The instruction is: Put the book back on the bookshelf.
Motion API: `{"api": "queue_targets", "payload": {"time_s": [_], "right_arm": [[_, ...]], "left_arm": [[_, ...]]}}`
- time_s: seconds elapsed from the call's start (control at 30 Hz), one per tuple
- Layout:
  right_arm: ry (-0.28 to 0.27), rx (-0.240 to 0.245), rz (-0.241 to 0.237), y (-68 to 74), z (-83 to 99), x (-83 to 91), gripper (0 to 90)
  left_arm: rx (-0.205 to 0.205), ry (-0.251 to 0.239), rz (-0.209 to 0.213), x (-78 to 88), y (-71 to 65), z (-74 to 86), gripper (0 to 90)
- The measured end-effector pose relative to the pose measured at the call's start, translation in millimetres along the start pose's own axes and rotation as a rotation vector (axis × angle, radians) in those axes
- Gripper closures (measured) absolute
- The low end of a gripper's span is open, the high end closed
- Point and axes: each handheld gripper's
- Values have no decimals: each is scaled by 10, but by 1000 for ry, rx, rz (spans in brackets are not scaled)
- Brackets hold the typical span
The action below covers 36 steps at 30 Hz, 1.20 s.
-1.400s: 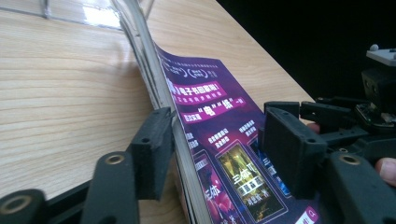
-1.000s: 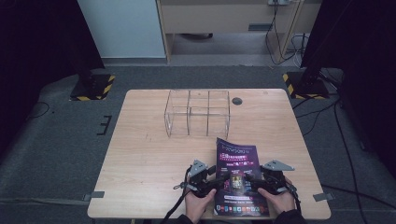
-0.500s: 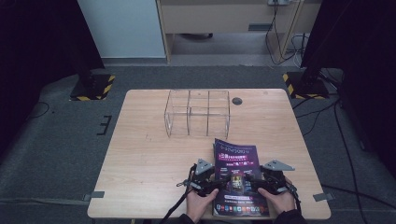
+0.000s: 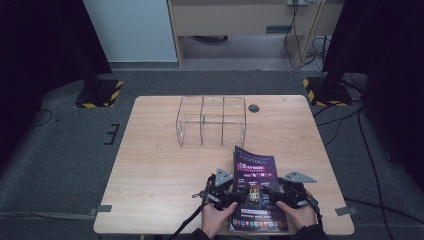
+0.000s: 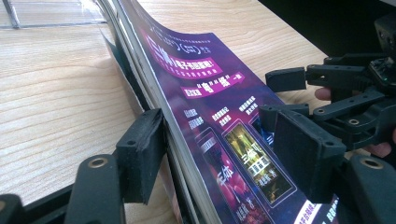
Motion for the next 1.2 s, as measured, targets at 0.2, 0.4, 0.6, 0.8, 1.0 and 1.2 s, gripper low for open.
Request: {"api": "queue_targets", "payload": {"time_s": [0.2,0.4,0.6,0.8,1.0,1.2], "right_arm": [[0,0,0,-2,0,1,264],[-1,0,-1,-3,0,1,264],[0,0,-2,-1,0,0,263],[-1,-2,-3,-3,-1,0,262],[1,2,-4,-5,0,1,261],[0,1,-4,-3,-1,1,261]], "left_arm": [[-26,12,-10,3,-36,-22,341],[4,11,-3,18,2,-36,356],[-31,2,-16,22,-54,-35,358],[-31,10,-17,26,-44,-50,358],[-21,-20,-9,54,-45,-69,379],[-26,-28,-12,52,-52,-65,386]]}}
Point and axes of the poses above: each handheld gripper's, and its own axes: x roughly backward along the jaws, z roughly out of its underside, y roughly to its left, and after that the axes turned 14 degrees about -y, right-handed
